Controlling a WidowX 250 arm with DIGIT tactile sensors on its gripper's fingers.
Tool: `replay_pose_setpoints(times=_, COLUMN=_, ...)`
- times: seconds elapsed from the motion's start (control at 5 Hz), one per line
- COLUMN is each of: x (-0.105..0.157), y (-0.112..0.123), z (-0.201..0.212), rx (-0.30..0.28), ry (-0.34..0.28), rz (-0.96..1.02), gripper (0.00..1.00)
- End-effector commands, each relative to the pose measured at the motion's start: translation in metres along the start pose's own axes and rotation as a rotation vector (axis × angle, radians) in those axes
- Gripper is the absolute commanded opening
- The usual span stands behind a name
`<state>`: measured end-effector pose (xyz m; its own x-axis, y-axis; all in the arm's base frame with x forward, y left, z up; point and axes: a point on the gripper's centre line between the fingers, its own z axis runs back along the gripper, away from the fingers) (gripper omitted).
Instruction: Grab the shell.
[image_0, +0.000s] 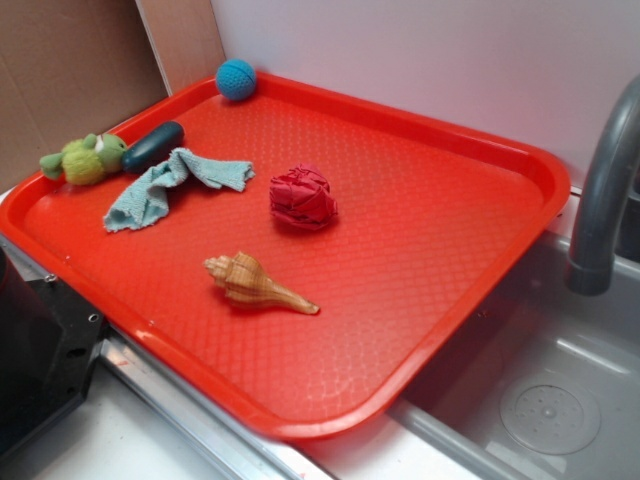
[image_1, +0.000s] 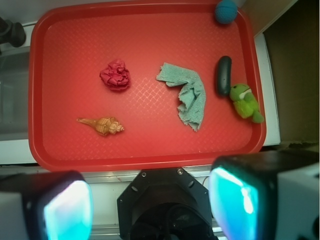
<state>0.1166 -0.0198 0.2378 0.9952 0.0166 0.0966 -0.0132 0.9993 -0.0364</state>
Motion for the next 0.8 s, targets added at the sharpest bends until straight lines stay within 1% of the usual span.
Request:
replay_pose_setpoints(times=0.0, x=0.000, y=0.000, z=0.000, rx=0.000, ry=0.000, rz=0.000, gripper=1.00)
replay_pose_setpoints(times=0.2, x=0.033, y=-0.015, z=-0.054, rx=-0.014, ry=0.047, rz=-0.248, gripper=1.00)
replay_pose_setpoints(times=0.4, x=0.061, y=-0.036, z=-0.089, rx=-0.019, ry=0.060, rz=-0.498, gripper=1.00)
replay_pose_setpoints(times=0.6, x=0.074, y=-0.060, z=-0.123, rx=-0.031, ry=0.053, rz=-0.748, gripper=1.00)
